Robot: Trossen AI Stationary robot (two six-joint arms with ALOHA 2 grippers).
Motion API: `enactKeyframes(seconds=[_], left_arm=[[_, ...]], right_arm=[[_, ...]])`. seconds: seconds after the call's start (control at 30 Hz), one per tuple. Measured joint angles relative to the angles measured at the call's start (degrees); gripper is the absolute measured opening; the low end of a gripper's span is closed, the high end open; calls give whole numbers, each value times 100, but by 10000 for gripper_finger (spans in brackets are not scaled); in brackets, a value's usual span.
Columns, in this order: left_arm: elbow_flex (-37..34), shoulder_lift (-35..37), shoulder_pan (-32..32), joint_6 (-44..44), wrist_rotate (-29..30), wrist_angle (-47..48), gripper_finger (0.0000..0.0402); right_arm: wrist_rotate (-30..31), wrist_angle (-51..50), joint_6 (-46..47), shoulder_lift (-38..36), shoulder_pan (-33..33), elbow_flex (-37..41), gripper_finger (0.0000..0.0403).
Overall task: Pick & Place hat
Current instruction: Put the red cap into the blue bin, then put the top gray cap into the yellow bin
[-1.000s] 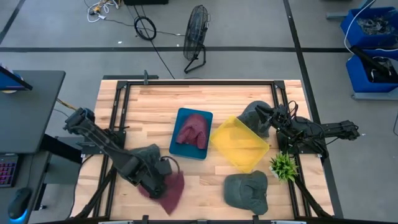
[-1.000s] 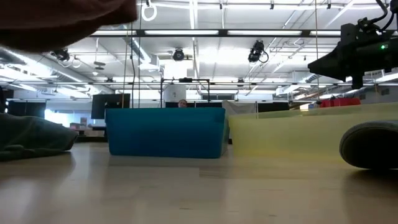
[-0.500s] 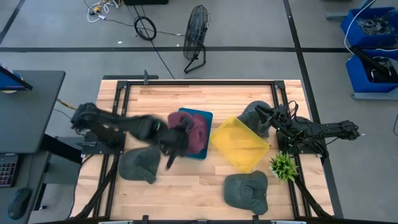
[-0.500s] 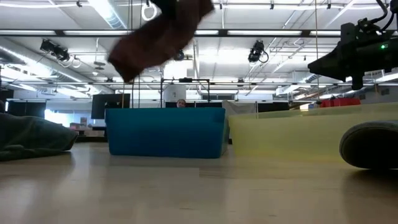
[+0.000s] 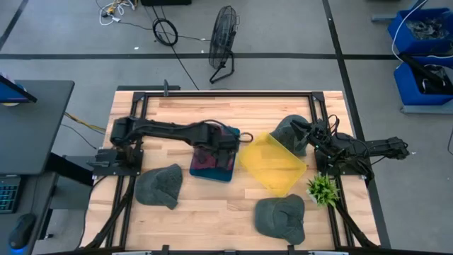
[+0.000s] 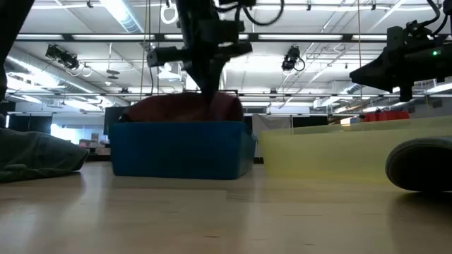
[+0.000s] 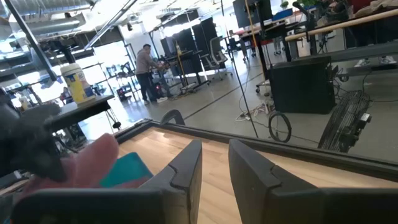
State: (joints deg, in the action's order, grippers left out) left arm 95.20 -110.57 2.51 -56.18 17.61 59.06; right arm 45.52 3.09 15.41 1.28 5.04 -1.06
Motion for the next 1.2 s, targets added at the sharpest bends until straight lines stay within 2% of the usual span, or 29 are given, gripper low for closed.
enactKeyframes(seconds=[0.17, 0.47, 0.57, 0.77, 0.93, 1.03, 1.2], left_arm=[[2, -469, 37, 107, -825, 9, 13], [7, -902, 17, 1547, -837, -285, 19], [7, -902, 21, 1845, -796, -306, 42], [27, -889, 74, 2868, -778, -170, 116], [574, -884, 176, 3929, -781, 747, 151], [1132, -874, 228, 4783, -778, 1379, 156], [2098, -856, 394, 5260, -732, 2105, 150]], right_arm=[[0, 2, -3, 0, 0, 0, 86], [0, 0, -105, 0, 0, 0, 86], [-2, 0, -84, 0, 0, 0, 86], [-2, 0, -82, 0, 0, 0, 86], [2, 0, -101, 0, 0, 0, 86], [9, 0, -207, 0, 0, 0, 86], [-4, 2, -241, 0, 0, 0, 86]])
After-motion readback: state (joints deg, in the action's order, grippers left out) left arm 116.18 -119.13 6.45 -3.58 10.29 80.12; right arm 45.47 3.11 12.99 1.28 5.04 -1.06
